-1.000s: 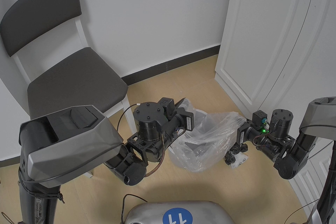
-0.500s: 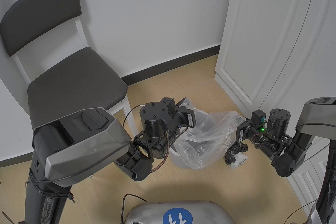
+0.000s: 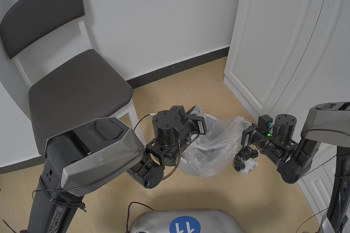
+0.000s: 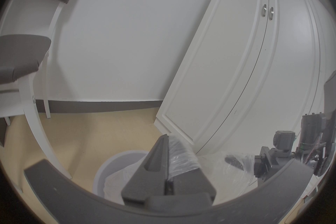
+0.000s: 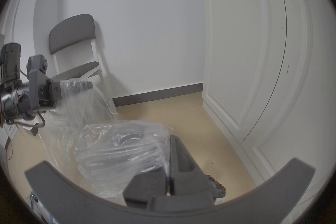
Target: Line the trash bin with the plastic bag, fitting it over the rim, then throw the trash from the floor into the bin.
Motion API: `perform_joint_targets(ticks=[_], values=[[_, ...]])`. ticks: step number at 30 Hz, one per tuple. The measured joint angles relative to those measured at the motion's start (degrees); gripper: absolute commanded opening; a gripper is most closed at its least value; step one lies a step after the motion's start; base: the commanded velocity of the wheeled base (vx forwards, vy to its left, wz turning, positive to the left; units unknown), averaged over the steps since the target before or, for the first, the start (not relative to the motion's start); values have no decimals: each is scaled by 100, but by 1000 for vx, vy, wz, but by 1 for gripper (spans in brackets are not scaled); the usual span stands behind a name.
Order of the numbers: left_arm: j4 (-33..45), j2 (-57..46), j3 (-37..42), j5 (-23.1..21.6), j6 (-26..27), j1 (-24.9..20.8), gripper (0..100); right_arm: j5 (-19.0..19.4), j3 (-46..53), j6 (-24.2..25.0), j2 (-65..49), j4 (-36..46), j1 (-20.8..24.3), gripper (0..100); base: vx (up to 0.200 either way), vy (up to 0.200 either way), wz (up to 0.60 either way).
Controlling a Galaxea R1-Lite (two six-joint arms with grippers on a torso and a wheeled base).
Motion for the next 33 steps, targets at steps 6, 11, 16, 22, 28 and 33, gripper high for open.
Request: perform_joint_targets(ticks=[6, 11, 16, 22, 28, 33], values=[[11, 207, -196, 2, -166, -26, 0, -4, -154, 135, 282, -245, 80, 0, 0, 0, 0], [260, 367, -505, 0, -445, -57, 0, -9, -228, 149, 505, -250, 138, 0, 0, 0, 0], [779, 477, -840, -2, -1040, -74, 0, -11, -276, 151, 638, -252, 152, 0, 0, 0, 0], [1182, 603, -1265, -6, -1354, -52, 0, -9, -369, 151, 753, -250, 146, 0, 0, 0, 0], [1738, 817, -1803, -30, -1392, -41, 0, -9, -396, 151, 772, -252, 99, 0, 0, 0, 0], [2263, 1031, -2428, -44, -1401, -2, 0, -9, -419, 151, 751, -250, 39, 0, 0, 0, 0]])
